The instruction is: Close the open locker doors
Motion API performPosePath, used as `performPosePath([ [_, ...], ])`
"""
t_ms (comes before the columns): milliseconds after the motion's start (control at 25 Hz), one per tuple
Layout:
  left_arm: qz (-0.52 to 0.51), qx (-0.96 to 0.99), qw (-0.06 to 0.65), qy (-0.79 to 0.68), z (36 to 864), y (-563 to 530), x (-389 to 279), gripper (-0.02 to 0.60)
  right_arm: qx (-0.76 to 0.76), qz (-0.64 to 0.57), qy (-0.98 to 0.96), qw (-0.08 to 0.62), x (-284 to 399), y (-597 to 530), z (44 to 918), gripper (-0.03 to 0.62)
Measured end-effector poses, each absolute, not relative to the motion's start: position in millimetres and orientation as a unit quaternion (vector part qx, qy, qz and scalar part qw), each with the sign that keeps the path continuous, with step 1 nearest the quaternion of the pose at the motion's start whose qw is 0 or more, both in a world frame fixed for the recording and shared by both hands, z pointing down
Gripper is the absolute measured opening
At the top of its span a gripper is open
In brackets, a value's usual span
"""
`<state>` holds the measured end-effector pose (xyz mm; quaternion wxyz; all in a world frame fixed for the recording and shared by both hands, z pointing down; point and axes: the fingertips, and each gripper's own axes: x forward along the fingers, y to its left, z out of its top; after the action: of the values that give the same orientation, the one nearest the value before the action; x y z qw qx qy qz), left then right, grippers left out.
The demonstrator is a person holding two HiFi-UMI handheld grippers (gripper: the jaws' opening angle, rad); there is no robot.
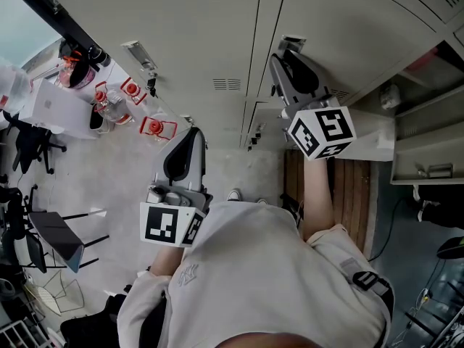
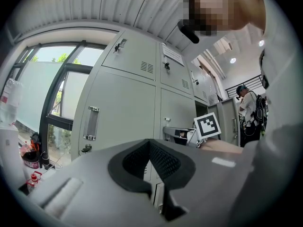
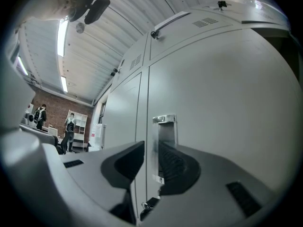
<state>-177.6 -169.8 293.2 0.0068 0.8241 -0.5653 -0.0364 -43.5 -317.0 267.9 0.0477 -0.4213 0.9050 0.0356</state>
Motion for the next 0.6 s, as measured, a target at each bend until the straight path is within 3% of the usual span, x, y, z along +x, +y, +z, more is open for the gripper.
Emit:
performPosePath([
  [600,-0.038,0.827,0.005,-0.561,292.5,-170.1,-172.6,0.002,-0.432,0.04,0.9,0.042,-34.3,-316.9,271.4,0.084],
])
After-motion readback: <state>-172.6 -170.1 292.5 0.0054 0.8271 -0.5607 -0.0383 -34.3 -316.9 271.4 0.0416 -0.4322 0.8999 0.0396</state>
